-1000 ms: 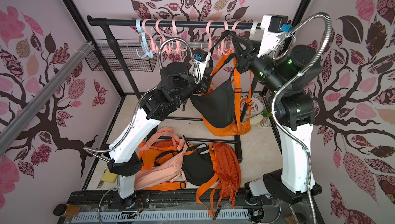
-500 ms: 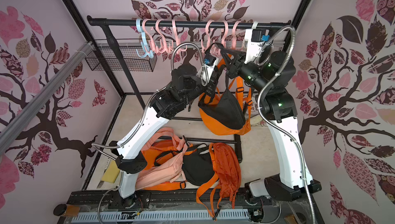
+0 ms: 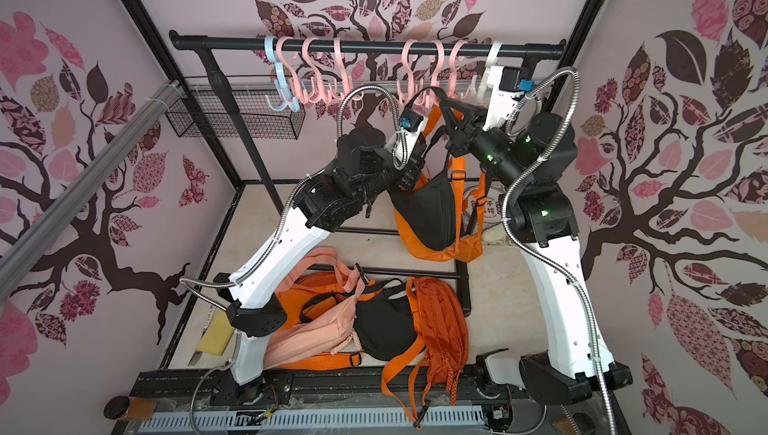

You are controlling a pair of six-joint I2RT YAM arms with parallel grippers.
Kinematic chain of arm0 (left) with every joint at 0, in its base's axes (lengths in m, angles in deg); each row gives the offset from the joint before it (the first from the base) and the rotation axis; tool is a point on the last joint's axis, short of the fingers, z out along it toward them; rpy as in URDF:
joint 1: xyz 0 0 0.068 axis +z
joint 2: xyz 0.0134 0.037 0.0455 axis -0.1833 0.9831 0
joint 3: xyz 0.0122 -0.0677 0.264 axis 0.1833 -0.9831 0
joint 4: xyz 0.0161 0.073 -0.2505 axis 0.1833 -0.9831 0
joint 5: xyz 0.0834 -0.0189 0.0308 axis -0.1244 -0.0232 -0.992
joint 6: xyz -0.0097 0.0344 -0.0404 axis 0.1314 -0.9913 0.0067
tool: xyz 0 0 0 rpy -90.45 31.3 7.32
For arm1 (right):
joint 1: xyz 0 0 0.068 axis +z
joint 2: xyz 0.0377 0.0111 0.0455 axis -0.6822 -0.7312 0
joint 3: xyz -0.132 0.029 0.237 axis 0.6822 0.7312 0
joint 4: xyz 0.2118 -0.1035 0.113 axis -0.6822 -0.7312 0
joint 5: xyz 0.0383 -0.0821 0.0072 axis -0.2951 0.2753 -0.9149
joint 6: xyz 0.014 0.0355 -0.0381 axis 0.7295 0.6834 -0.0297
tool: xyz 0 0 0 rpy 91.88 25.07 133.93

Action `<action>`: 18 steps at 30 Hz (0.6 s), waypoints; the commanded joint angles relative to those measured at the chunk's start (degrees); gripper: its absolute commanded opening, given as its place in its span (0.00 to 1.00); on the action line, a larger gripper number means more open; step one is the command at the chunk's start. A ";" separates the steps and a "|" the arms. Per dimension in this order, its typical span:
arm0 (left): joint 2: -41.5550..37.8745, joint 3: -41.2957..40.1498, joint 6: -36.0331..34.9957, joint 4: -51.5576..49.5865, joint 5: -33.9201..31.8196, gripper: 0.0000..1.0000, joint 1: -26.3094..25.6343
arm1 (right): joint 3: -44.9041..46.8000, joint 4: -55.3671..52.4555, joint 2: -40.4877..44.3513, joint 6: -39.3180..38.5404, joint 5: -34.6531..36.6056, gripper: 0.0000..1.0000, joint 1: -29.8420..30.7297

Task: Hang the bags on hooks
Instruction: Hang the bag on the hook.

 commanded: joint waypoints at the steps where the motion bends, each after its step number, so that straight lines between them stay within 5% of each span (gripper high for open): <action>1: -1.94 -0.09 -0.20 0.13 0.98 0.00 0.19 | -3.01 1.74 0.41 0.64 2.06 0.00 -0.66; 18: -5.76 -7.07 -0.26 1.72 -1.21 0.00 0.02 | 12.27 9.77 8.12 3.87 2.00 0.00 -1.00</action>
